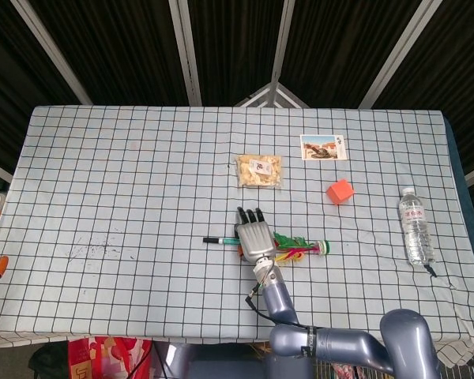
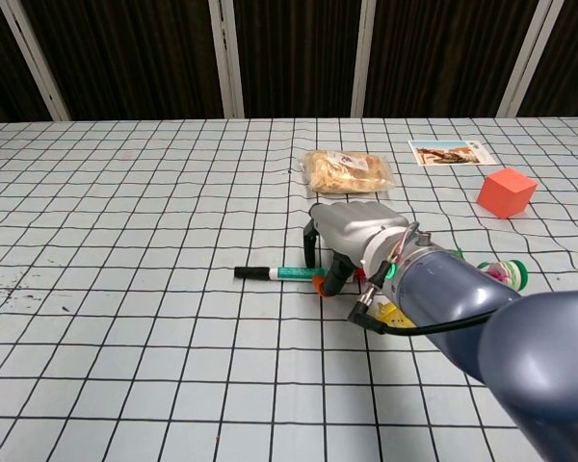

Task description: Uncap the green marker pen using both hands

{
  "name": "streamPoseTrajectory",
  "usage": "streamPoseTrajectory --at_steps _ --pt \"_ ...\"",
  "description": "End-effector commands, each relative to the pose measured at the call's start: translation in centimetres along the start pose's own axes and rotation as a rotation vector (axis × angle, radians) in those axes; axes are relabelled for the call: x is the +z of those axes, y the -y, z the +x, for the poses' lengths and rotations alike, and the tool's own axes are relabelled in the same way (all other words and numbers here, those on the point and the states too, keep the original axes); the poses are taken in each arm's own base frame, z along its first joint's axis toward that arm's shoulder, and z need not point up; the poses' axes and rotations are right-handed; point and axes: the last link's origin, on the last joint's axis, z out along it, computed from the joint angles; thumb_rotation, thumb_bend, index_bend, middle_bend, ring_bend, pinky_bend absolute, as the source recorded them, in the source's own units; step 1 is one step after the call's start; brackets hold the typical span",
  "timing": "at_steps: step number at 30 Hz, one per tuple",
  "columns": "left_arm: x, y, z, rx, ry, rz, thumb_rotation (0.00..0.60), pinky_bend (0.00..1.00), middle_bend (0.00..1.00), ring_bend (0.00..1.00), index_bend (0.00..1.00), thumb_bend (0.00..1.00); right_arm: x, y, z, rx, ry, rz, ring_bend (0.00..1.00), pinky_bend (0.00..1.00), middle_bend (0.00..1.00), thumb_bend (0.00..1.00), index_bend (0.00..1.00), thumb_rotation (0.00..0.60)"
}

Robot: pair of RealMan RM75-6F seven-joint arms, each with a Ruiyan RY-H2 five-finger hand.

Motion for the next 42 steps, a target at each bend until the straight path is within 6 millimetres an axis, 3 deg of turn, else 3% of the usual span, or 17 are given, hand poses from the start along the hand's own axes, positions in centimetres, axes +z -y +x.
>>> streamPoseTrajectory --at_steps 1,14,24,30,42 --pt "0.0 0.0 0.0 0.001 0.001 0.001 0.600 0.00 0.02 0.00 0.13 0.41 0.1 0.0 -0.1 -0.001 0.002 0.001 0.08 0.00 0.05 0.44 0.47 0.600" --pt "-0.1 0.2 -0.2 0.006 0.005 0.006 0.600 0.00 0.02 0.00 0.13 0.41 0.3 -0.5 -0.4 0.001 0.004 -0.003 0.08 0.00 0.06 0.44 0.48 0.600" --pt "-0.1 0.0 0.0 0.013 -0.001 0.004 0.600 0.00 0.02 0.00 0.13 0.41 0.2 -0.6 -0.3 0.004 -0.003 0.007 0.08 0.00 0.06 0.44 0.59 0.600" --pt "-0.1 0.0 0.1 0.015 -0.005 0.005 0.600 0.00 0.02 0.00 0.13 0.41 0.2 -0.8 -0.2 0.015 -0.008 0.012 0.08 0.00 0.06 0.44 0.61 0.600" --pt "-0.2 -0.2 0.2 -0.001 -0.011 -0.003 0.600 0.00 0.02 0.00 0.13 0.41 -0.5 -0.8 2.6 0.087 -0.055 0.030 0.08 0.00 0.06 0.44 0.63 0.600"
